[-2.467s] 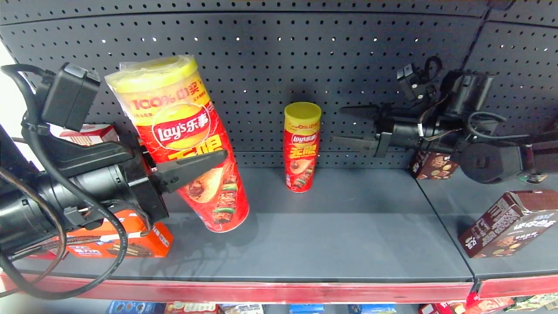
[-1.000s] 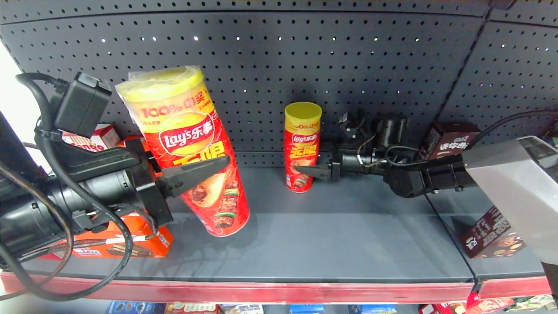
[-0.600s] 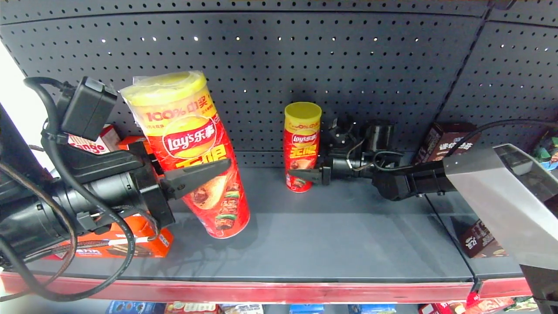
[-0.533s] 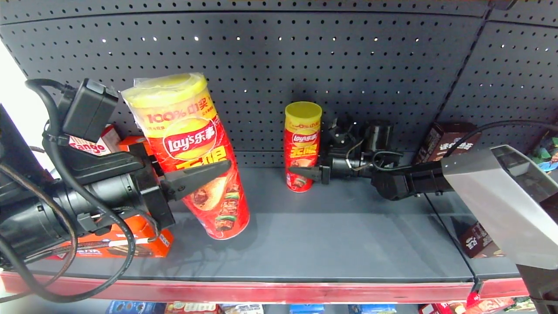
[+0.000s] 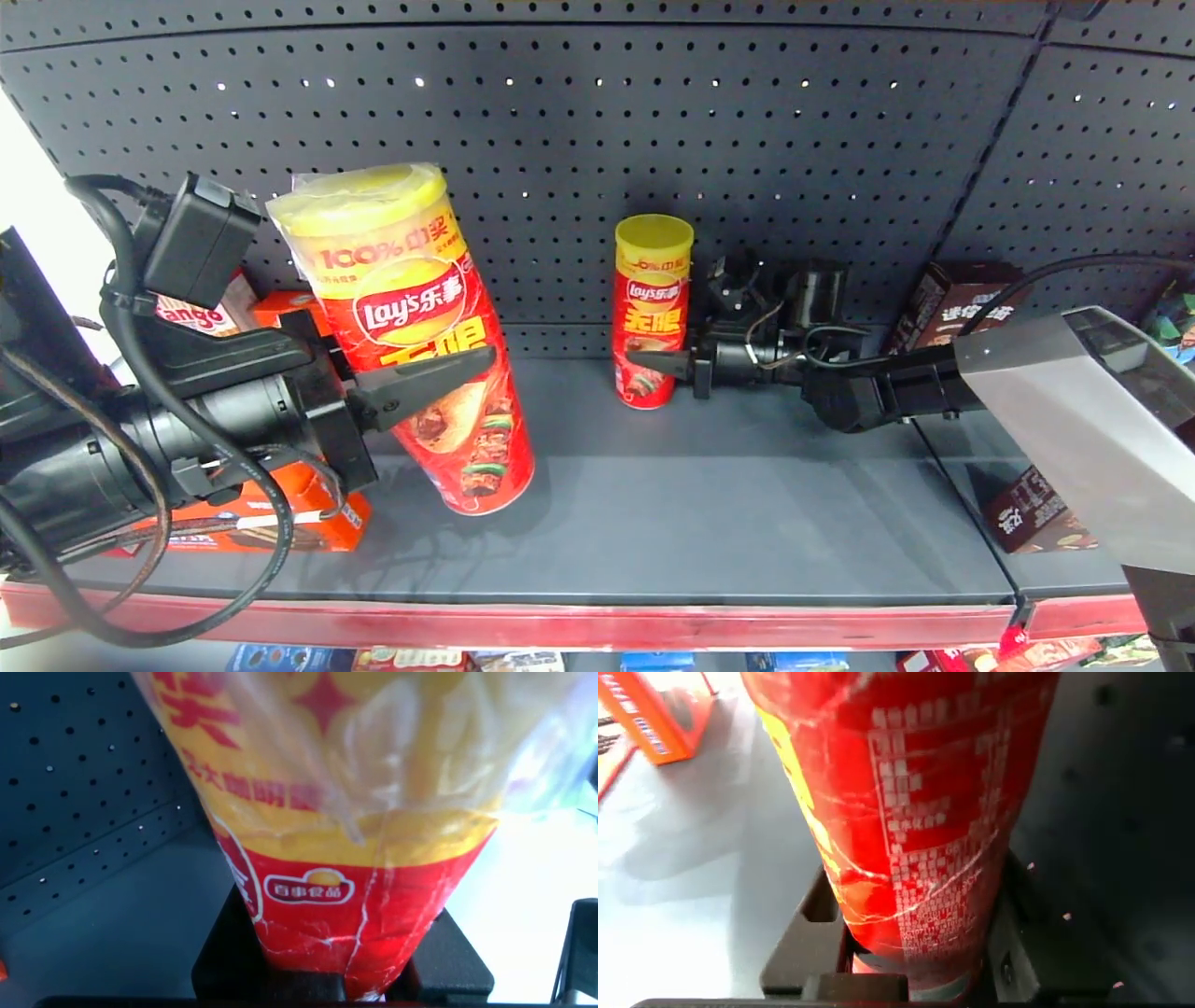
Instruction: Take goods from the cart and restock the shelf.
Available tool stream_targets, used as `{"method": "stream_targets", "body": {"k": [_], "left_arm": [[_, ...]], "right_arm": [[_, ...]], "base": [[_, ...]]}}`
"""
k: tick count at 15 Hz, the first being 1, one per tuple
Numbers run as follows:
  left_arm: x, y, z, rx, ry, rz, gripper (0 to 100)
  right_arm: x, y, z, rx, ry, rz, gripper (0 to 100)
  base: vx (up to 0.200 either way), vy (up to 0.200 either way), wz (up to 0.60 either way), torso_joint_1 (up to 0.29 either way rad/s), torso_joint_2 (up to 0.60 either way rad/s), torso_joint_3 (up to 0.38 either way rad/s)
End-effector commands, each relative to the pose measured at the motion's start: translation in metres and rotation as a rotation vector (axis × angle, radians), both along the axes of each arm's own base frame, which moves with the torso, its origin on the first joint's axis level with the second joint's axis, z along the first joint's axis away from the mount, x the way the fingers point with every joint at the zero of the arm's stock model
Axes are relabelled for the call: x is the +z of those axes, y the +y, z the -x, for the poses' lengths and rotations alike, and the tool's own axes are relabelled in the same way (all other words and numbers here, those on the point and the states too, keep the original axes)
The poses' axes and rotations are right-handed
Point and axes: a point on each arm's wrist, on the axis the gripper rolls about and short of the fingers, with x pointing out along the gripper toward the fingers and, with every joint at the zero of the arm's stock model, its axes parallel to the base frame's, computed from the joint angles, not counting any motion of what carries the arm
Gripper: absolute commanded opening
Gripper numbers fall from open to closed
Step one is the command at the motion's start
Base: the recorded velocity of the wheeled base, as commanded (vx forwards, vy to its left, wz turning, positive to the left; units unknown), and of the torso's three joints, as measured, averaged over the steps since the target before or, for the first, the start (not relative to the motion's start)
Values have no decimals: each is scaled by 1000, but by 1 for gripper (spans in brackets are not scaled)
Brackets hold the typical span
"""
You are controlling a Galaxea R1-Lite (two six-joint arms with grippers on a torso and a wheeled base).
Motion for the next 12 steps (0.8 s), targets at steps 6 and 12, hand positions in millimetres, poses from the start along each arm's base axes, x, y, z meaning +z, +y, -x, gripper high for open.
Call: {"method": "stream_targets", "body": {"k": [6,12], "left_arm": [[1,1,0,7,-4,2,0],[1,5,-1,21,-6,3,0]], "right_arm": [[27,-5,103,48,-21,-14,0],[-10,-20,155,79,-20,-28,0]], "base": [[0,0,0,0,0,0],[0,0,0,0,0,0]]}}
